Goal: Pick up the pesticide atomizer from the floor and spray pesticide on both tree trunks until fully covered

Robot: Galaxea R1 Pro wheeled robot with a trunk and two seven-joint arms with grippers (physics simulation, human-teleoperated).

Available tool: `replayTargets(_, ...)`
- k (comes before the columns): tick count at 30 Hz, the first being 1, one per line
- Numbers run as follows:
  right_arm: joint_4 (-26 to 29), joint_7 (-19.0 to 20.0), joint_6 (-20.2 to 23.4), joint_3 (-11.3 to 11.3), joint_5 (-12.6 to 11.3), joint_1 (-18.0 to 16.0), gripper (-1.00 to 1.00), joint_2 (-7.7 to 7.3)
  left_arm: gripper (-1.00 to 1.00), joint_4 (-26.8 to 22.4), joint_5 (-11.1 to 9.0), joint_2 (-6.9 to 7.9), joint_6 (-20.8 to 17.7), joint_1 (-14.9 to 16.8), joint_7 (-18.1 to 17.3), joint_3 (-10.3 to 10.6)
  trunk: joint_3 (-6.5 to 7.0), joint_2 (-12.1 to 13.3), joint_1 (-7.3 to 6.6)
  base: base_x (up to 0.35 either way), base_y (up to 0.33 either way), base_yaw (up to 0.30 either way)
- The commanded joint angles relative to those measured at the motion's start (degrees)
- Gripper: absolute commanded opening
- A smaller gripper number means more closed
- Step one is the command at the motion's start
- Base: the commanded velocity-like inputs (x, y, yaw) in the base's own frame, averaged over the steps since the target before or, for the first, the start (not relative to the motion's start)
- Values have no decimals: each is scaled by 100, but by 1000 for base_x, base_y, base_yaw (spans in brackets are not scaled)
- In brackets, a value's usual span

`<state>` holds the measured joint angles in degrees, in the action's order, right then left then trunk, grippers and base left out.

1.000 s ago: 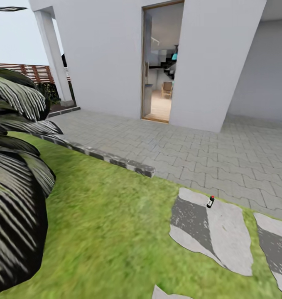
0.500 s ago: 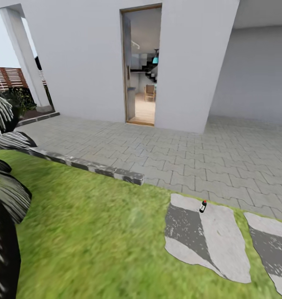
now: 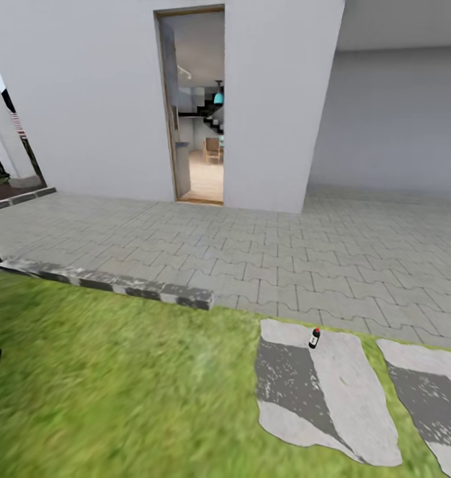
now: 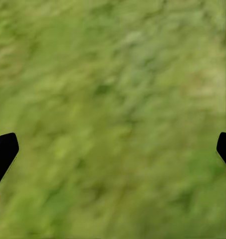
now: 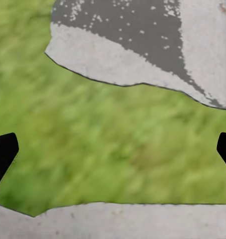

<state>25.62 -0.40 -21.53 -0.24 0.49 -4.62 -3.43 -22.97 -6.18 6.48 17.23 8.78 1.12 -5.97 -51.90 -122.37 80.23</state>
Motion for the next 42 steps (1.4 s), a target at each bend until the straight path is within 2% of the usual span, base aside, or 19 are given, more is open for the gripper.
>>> replayTargets(1,-4,-4,-18,-2,5,-4,100,0,100,3,-59,2,17,1,2,17,-2,-2,2,322,146,-253)
replayTargets(37,4,-4,-18,-2,4,-4,100,0,100,-30,-59,2,17,1,2,9,100,-2,2,317,167,-252)
replayTargets(42,4,-4,-18,-2,5,-4,100,0,100,-35,-59,2,17,1,2,9,102,-2,2,298,217,-124)
